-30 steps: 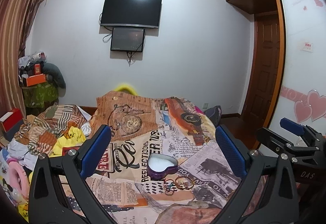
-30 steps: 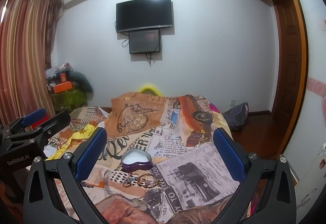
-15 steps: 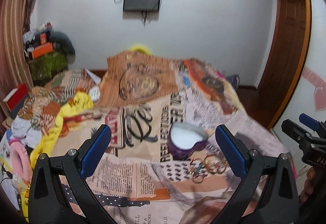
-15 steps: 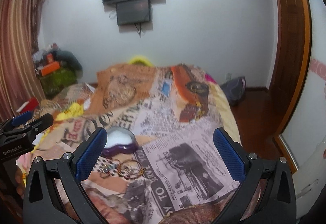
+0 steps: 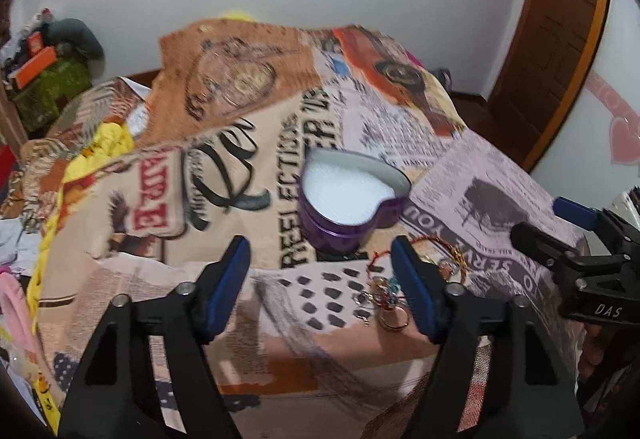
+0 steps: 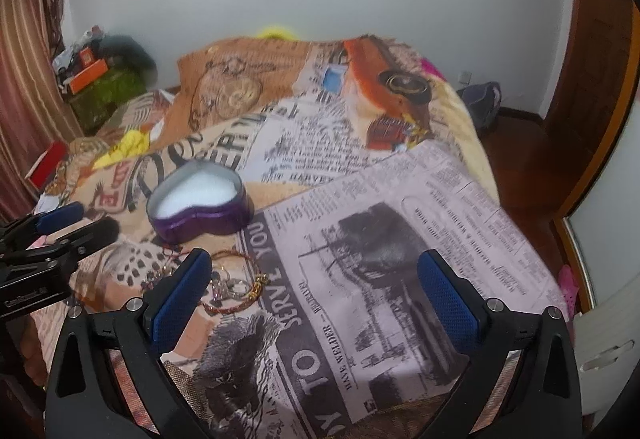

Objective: Organize jewelry
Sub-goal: 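Grasp the blue-beaded bracelet with the left tool while the right tool grasps a red-stone ring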

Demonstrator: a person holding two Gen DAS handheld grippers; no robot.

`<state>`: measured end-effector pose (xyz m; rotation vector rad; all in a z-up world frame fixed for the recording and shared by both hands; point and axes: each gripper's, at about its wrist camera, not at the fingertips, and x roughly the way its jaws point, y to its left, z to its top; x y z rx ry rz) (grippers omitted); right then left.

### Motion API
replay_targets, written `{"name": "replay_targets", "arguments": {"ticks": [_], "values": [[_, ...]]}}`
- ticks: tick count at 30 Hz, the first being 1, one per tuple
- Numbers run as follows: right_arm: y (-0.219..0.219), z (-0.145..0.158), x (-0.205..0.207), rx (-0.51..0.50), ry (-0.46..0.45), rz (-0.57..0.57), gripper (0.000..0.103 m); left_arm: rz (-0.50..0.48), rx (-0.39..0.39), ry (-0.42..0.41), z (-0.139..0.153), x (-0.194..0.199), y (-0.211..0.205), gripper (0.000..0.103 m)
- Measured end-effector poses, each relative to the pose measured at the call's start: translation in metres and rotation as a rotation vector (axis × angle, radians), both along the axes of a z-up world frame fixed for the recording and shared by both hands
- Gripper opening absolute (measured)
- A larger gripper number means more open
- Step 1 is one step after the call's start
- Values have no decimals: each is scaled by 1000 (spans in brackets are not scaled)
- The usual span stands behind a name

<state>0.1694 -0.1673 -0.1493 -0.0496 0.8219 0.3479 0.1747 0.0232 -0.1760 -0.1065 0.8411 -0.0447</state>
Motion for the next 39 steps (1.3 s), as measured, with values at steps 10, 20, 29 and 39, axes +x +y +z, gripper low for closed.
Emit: {"name": "replay_targets", "arguments": {"ticks": [10,20,29,39], "values": [[13,-26,6,7,114,101,66,-115,-69,62,-15,11,-15,48],[21,-30,10,25,144,144,43,-199,-96,91,-24,10,-30,12],[35,-29,9,45,159,218,27,-189,-52,99,-33,14,-32,11],[54,-39,16,9,204,282,13,-187,-90,86,-34,12,-24,5]]}}
